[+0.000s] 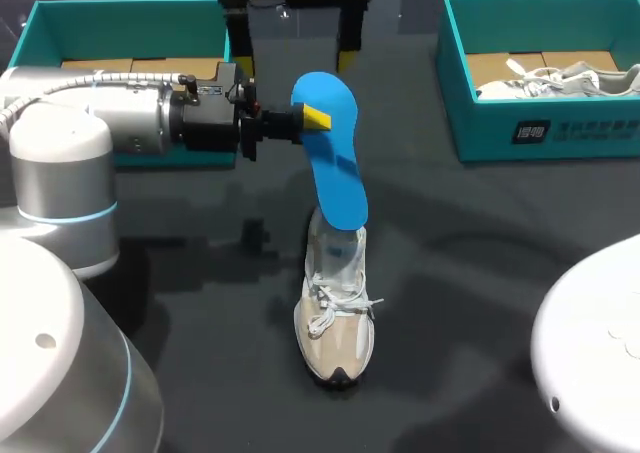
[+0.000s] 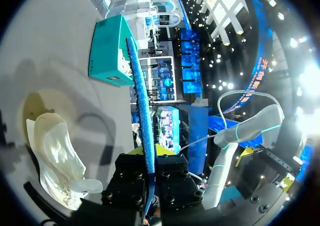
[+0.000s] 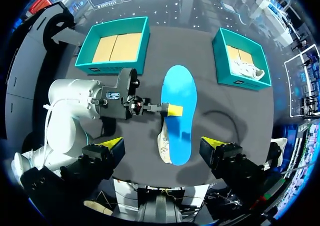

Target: Take the shoe out of the shoebox, open the shoe tongue, remove and reinsert the insole, then place the shoe into the shoebox

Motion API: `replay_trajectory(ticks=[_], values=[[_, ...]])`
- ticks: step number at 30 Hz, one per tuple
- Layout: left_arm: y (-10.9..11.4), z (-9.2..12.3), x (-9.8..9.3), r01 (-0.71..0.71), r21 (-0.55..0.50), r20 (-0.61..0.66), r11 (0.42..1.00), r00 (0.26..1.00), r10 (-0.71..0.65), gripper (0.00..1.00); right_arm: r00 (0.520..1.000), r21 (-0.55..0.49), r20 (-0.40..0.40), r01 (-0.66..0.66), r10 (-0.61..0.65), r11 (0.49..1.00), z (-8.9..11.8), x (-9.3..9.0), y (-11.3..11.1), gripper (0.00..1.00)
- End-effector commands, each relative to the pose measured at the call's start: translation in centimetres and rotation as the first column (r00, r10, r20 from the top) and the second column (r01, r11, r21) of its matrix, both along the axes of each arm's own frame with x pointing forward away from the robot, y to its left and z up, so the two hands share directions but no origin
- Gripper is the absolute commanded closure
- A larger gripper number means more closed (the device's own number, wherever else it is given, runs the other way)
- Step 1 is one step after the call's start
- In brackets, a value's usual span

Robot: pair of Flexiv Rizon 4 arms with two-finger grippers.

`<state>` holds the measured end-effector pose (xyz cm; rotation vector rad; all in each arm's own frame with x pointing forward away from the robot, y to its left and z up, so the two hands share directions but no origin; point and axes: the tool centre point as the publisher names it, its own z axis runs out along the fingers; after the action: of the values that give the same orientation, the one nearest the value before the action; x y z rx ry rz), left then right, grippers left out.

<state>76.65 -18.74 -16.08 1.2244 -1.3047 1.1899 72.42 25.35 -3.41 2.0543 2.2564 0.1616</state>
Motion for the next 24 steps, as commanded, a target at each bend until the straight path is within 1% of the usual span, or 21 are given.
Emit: replay_trajectory(ticks=[1, 2, 5, 10, 13, 15, 19, 21, 24], values=[[-0.1, 0.0, 0.1, 0.001, 0.001, 0.0, 1.0, 1.0, -0.001, 1.0, 0.999, -0.234, 0.021, 0.036, -0.032, 0.972, 0.4, 0.4, 0.5, 0.0], [-0.1, 0.0, 0.1, 0.001, 0.001, 0.0, 1.0, 1.0, -0.001, 1.0, 0.999, -0.219, 0.021, 0.037, -0.033, 0.975, 0.6, 0.5, 0.4, 0.0], [-0.1, 0.0, 0.1, 0.001, 0.001, 0.0, 1.0, 1.0, -0.001, 1.0, 0.999, -0.124, 0.035, 0.026, -0.022, 0.992, 1.0, 0.7, -0.5, 0.0], [-0.1, 0.0, 0.1, 0.001, 0.001, 0.0, 1.0, 1.0, -0.001, 1.0, 0.999, -0.022, 0.023, 0.026, -0.026, 0.999, 1.2, 1.2, -2.1, 0.0], [-0.1, 0.0, 0.1, 0.001, 0.001, 0.0, 1.0, 1.0, -0.001, 1.0, 1.0, 0.044, 0.001, 0.026, -0.026, 0.999, 1.3, 1.5, -2.9, 0.0], [-0.1, 0.0, 0.1, 0.001, 0.001, 0.0, 1.0, 1.0, -0.001, 1.0, 0.999, 0.083, -0.017, 0.029, -0.028, 0.996, 1.5, 1.7, -3.4, 0.0], [-0.1, 0.0, 0.1, 0.001, 0.001, 0.0, 1.0, 1.0, -0.001, 1.0, 0.999, 0.146, -0.023, 0.032, -0.028, 0.989, 1.5, 1.9, -4.0, 0.0], [-0.1, 0.0, 0.1, 0.001, 0.001, 0.0, 1.0, 1.0, -0.001, 1.0, 0.999, 0.205, -0.026, 0.035, -0.03, 0.978, 1.4, 1.9, -4.5, 0.0], [-0.1, 0.0, 0.1, 0.001, 0.001, 0.0, 1.0, 1.0, -0.001, 1.0, 0.999, 0.317, -0.037, 0.046, -0.036, 0.947, 0.9, 2.0, -5.4, 0.0]])
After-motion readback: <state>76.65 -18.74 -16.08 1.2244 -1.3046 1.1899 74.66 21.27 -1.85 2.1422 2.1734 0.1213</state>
